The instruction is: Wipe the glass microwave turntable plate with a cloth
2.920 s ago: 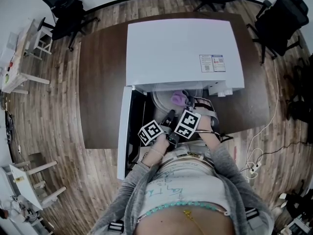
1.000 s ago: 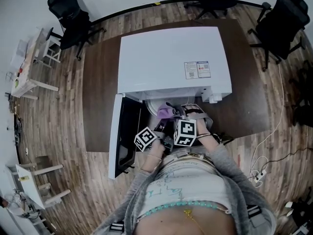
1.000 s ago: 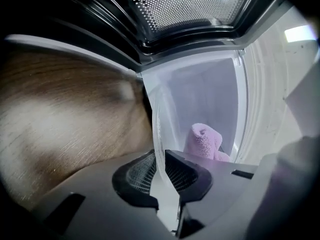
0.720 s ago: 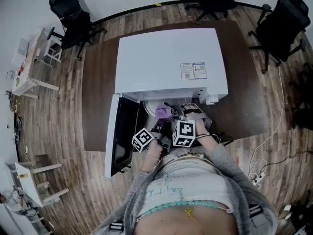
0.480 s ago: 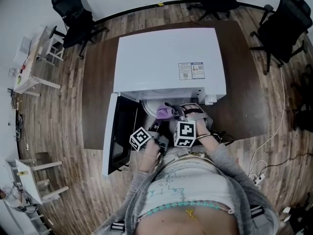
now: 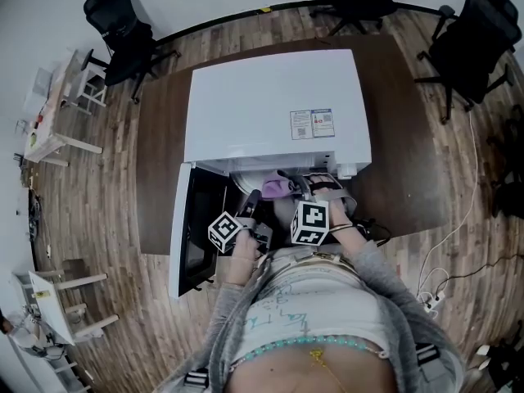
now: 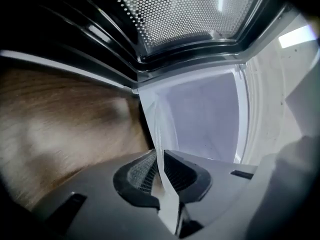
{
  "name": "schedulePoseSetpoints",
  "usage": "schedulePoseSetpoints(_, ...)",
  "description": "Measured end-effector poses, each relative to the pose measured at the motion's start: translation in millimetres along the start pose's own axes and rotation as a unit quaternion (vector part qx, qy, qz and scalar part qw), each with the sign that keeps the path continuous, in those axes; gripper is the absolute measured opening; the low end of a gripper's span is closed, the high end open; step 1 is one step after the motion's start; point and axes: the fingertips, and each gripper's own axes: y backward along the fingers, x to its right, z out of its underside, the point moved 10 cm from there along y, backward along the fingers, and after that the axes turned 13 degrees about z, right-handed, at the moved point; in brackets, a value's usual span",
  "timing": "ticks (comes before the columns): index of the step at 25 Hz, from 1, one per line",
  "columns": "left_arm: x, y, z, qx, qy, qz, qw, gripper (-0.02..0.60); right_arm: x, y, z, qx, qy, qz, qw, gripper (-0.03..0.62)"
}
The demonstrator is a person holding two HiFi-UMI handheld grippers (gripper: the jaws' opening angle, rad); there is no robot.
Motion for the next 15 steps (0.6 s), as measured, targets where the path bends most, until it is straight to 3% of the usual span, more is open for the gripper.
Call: schedulePoseSetpoints(15, 1.7, -36.1, -23.4, -0.002, 0.014, 0.011, 0.9998, 0.043, 3.4, -0.4, 2.9, -0.015, -0.024, 0.011, 1.0, 0.117)
